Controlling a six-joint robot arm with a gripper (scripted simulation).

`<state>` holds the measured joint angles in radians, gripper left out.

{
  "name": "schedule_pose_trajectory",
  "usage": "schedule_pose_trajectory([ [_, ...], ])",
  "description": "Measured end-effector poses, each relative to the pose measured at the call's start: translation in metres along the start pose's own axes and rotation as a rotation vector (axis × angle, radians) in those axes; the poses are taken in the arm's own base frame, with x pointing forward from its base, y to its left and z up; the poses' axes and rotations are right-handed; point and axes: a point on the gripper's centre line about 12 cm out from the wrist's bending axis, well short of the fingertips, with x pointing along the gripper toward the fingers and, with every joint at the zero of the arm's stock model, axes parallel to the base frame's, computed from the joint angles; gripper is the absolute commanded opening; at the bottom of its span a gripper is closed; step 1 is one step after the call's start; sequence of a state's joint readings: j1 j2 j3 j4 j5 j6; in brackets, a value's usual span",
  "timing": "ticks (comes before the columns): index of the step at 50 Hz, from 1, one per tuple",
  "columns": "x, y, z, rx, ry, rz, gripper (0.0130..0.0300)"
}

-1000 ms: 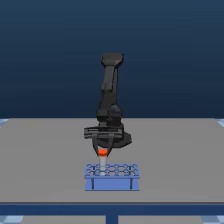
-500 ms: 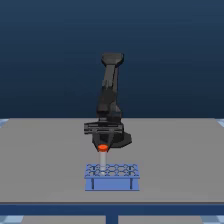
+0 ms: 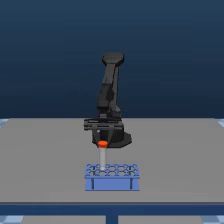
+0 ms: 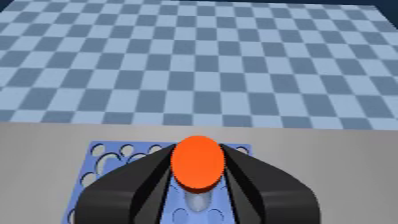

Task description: Pick up the centrifuge tube on the rack

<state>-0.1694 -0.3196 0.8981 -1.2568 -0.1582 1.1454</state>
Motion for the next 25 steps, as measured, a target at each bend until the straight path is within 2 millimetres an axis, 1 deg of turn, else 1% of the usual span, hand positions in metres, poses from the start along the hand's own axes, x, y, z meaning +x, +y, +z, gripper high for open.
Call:
schedule_pose_trajectory([
  [25,-0.007,-0.001,0.012,0.000,0.002,-0.004,0.0130],
])
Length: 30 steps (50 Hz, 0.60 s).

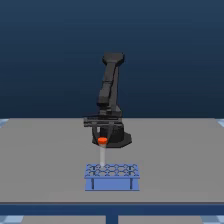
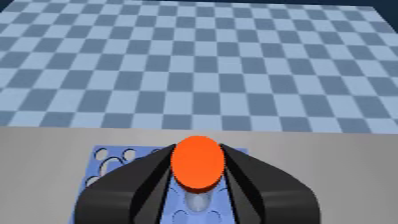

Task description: Pick up the centrifuge tube on the rack

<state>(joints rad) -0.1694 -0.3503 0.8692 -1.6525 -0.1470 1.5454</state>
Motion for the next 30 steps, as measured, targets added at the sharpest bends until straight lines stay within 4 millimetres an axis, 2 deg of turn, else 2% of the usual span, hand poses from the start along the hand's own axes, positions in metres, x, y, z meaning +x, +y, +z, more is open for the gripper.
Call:
schedule_pose_trajectory([
  [30,-0.010,-0.001,0.017,0.000,-0.002,-0.004,0.0130],
])
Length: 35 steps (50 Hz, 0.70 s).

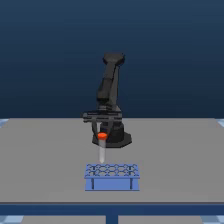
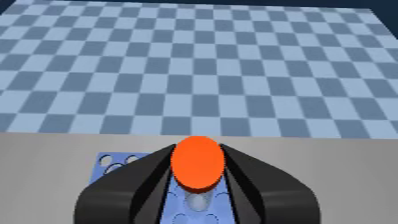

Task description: Pick up the centrifuge tube on the rack

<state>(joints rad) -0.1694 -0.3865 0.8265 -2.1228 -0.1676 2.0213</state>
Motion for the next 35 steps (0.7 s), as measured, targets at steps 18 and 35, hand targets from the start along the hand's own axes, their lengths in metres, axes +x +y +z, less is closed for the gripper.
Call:
schedule_pose_trajectory([
  [18,-0.006,0.000,0.011,0.006,-0.002,-0.001,0.0130],
  [35,-0.010,0.000,0.018,0.013,-0.001,0.000,0.0130],
])
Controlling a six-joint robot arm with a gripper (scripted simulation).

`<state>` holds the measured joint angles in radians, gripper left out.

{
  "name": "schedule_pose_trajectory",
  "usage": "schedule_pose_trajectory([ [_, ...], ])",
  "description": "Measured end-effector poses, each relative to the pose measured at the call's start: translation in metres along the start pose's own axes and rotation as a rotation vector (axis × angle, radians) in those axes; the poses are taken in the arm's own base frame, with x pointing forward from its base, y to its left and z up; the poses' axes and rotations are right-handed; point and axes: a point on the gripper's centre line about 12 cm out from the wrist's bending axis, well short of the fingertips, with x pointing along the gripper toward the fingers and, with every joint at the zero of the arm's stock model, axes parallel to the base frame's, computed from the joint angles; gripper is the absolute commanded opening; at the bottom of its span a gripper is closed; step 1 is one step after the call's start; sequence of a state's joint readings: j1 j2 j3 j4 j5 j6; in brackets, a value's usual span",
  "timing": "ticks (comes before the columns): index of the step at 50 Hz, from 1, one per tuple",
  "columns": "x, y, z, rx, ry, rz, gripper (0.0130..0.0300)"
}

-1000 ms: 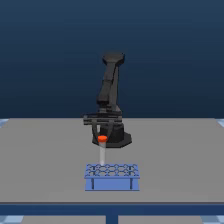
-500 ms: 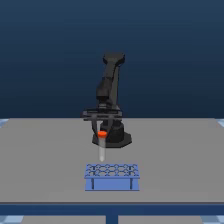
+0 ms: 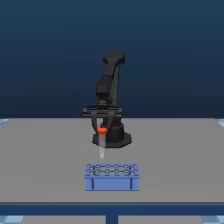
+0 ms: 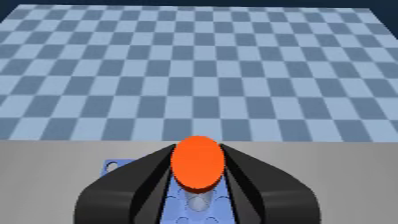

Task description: Pick up the centrifuge tube on the rack

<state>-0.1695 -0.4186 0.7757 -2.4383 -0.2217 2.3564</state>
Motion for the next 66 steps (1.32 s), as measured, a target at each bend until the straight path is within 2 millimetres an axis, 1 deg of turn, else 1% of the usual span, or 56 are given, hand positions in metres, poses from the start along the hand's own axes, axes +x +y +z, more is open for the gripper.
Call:
schedule_pose_trajectory([
  [66,-0.0010,0.0005,0.0012,0.009,0.005,0.004,0.0130],
])
